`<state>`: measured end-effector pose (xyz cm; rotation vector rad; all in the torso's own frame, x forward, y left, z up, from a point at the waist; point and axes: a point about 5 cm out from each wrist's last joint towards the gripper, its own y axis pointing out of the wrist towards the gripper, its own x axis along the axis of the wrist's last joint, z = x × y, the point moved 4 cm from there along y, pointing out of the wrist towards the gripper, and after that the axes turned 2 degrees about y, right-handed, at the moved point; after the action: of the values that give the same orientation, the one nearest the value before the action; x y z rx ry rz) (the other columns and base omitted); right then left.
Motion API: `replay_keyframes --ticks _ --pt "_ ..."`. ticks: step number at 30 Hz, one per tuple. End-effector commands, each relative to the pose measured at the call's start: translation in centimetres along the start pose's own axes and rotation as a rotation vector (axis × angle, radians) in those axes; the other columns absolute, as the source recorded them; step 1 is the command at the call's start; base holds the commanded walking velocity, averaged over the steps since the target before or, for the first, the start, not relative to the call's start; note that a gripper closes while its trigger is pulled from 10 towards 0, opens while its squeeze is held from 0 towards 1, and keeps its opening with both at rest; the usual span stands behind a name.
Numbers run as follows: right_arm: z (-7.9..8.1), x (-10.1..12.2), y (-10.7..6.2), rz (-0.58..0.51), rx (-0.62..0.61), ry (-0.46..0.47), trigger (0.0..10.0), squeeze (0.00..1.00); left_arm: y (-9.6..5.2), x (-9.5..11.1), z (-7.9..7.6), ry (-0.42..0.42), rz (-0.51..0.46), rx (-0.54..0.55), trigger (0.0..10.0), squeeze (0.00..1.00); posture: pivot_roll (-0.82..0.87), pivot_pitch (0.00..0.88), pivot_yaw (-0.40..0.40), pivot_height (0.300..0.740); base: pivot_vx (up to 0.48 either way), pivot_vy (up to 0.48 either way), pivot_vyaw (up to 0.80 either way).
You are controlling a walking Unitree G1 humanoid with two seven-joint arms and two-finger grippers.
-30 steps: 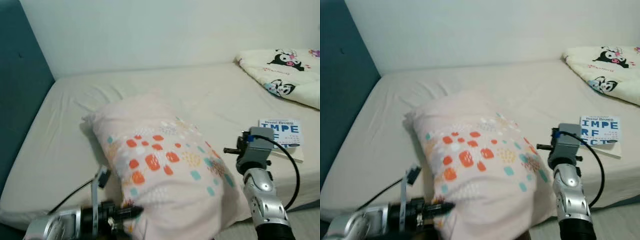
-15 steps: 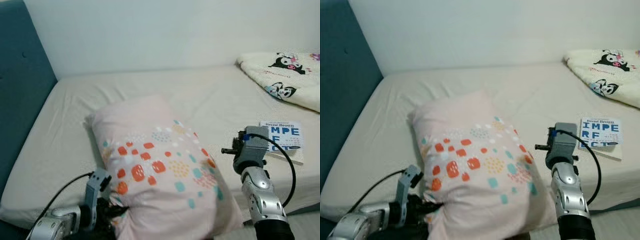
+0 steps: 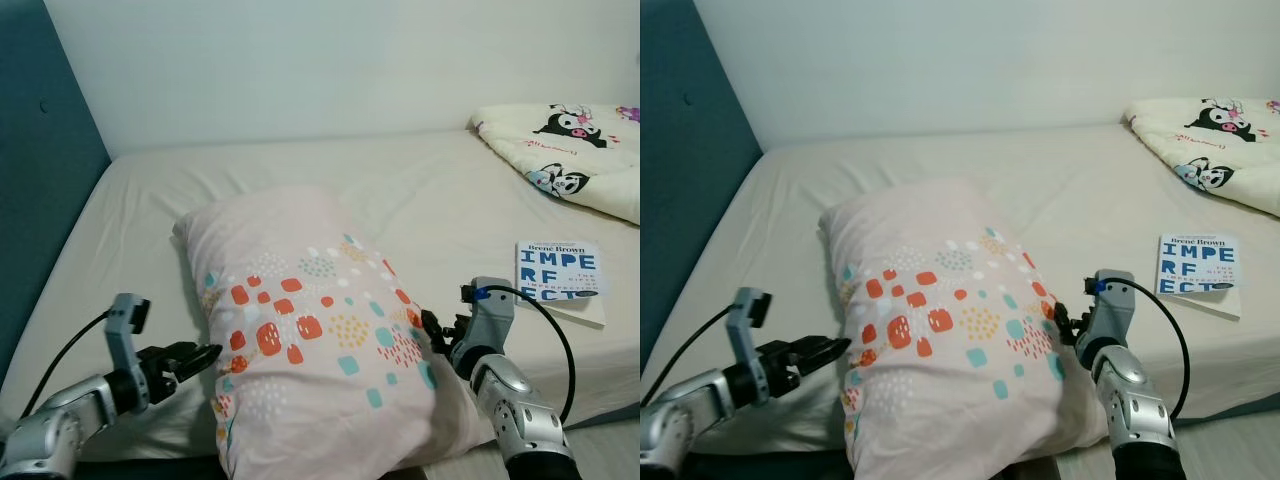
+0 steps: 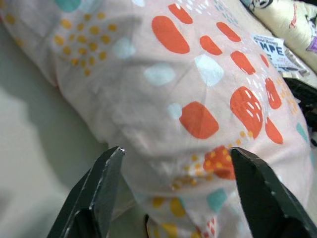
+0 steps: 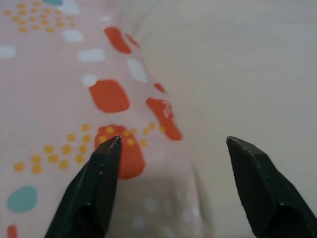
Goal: Clean up the room
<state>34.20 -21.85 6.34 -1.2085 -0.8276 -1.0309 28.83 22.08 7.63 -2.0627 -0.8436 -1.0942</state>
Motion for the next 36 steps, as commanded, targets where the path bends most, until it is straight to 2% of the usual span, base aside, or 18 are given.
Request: replay_keyframes --ticks 1,3,6,8,9,10,11,14,16,20,22,23,24,25,29,36 --pt "1.1 -1.0 0.1 0.041 0.050 0.012 10.0 1.00 -0.8 0.5 -0.3 -0.018 -0.025 -0.023 10.0 1.00 -0.03 0.056 -0.041 0.584 0.000 0.000 0.00" --pt "2.0 -1.5 0.1 0.052 0.094 0.032 10.0 1.00 -1.1 0.6 0.3 -0.098 -0.076 0.024 10.0 1.00 -0.02 0.054 -0.051 0.584 0.000 0.000 0.00" --pt "2.3 -1.7 0.1 0.052 0.106 0.039 10.0 1.00 -1.1 0.5 0.7 -0.133 -0.089 0.054 10.0 1.00 -0.02 0.054 -0.051 0.584 0.000 0.000 0.00" --pt "2.2 -2.0 0.2 0.038 0.095 0.094 10.0 1.00 -0.8 -1.3 2.4 -0.245 -0.089 0.159 10.0 1.00 -0.01 0.051 -0.067 0.584 0.000 0.000 0.00" --pt "2.2 -2.0 0.2 0.038 0.095 0.094 10.0 1.00 -0.8 -1.3 2.4 -0.245 -0.089 0.159 10.0 1.00 -0.01 0.051 -0.067 0.584 0.000 0.000 0.00" --pt "2.1 -2.0 0.2 0.026 0.079 0.125 10.0 1.00 -0.6 -2.4 3.0 -0.284 -0.076 0.209 10.0 1.00 -0.01 0.050 -0.067 0.584 0.000 0.000 0.00" --pt "2.1 -2.0 0.2 0.026 0.079 0.125 10.0 1.00 -0.6 -2.4 3.0 -0.284 -0.076 0.209 10.0 1.00 -0.01 0.050 -0.067 0.584 0.000 0.000 0.00" --pt "1.6 -2.7 0.6 0.008 0.035 0.175 10.0 1.00 0.9 -5.4 3.2 -0.390 -0.048 0.289 10.0 1.00 -0.02 0.059 -0.065 0.584 0.000 0.000 0.00" --pt "1.5 -2.9 0.6 0.006 0.027 0.179 10.0 1.00 1.3 -6.0 3.0 -0.410 -0.040 0.292 10.0 1.00 -0.02 0.060 -0.066 0.584 0.000 0.000 0.00" --pt "0.9 -3.2 0.7 -0.008 -0.012 0.199 10.0 1.00 2.3 -6.6 2.1 -0.472 -0.042 0.259 10.0 1.00 -0.02 0.069 -0.062 0.584 0.000 0.000 0.00" --pt "0.3 -3.4 0.6 -0.027 -0.043 0.230 10.0 1.00 3.1 -6.6 1.6 -0.541 -0.070 0.227 10.0 1.00 -0.02 0.070 -0.061 0.584 0.000 0.000 0.00" --pt "0.3 -3.4 0.6 -0.027 -0.043 0.230 10.0 1.00 3.1 -6.6 1.6 -0.541 -0.070 0.227 10.0 1.00 -0.02 0.070 -0.061 0.584 0.000 0.000 0.00" --pt "0.0 -3.3 0.5 -0.040 -0.050 0.255 10.0 1.00 3.4 -6.4 1.2 -0.586 -0.097 0.195 10.0 1.00 -0.03 0.074 -0.056 0.584 0.000 0.000 0.00" --pt "-0.4 -3.5 0.3 -0.049 -0.058 0.298 10.0 1.00 3.6 -5.6 0.7 -0.689 -0.173 0.136 10.0 1.00 -0.03 0.076 -0.051 0.584 0.000 0.000 0.00" --pt "-0.5 -3.7 0.2 -0.046 -0.059 0.314 10.0 1.00 3.7 -5.5 0.6 -0.713 -0.192 0.119 10.0 1.00 -0.03 0.076 -0.051 0.584 0.000 0.000 0.00" --pt "-0.9 -5.5 0.2 -0.008 -0.059 0.413 10.0 1.00 4.5 -6.4 -1.3 -0.685 -0.123 0.028 10.0 1.00 -0.03 0.081 -0.055 0.584 0.000 0.000 0.00"
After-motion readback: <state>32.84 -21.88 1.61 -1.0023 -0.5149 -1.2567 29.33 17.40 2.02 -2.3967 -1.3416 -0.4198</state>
